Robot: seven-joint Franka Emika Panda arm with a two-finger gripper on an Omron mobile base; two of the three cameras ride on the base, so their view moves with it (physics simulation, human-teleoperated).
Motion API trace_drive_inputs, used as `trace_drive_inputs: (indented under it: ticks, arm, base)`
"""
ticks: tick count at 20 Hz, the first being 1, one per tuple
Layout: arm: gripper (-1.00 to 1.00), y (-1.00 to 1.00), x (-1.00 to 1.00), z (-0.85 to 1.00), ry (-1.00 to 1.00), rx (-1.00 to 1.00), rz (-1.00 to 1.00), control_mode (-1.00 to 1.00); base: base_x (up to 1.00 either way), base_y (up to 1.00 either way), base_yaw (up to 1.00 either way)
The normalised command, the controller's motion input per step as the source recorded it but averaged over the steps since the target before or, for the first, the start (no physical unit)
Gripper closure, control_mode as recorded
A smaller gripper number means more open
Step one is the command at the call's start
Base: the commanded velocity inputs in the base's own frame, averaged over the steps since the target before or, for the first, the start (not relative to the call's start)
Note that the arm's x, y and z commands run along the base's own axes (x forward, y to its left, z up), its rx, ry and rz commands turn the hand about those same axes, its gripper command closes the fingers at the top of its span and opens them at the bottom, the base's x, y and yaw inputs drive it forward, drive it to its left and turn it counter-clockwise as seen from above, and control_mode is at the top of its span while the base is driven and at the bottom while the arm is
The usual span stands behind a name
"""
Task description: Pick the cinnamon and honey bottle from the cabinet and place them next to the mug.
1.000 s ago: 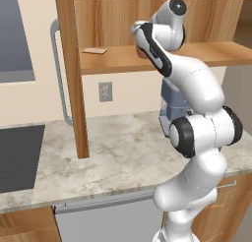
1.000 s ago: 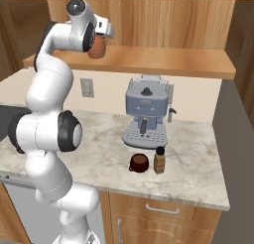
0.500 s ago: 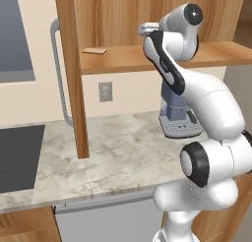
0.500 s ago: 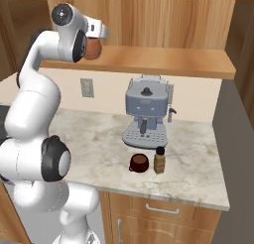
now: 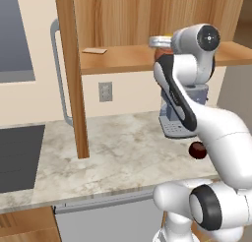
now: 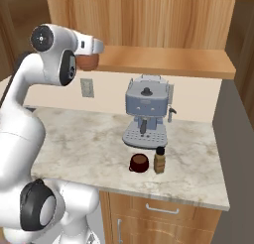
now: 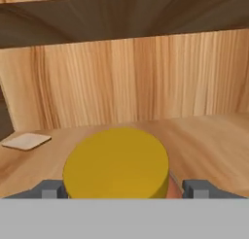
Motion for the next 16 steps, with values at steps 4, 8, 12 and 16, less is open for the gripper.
trace_drive_inputs:
  ticks: [4,8,12,16]
  arm:
    - [1.00,-0.02,-0.76,0.00,0.01,0.00,-0.28,-1.00]
    - [1.00,0.00,-0.61,-0.10,0.02,0.00,-0.32,-1.00]
    - [1.00,-0.11,-0.50,-0.36,0.03,0.01,-0.35,-1.00]
    - [1.00,-0.16,-0.42,-0.44,0.11,0.08,-0.36,-1.00]
  base:
    - [0.00,0.00,0.00]
    - [0.00,0.00,0.00]
    - [0.00,0.00,0.00]
    - [0.00,0.00,0.00]
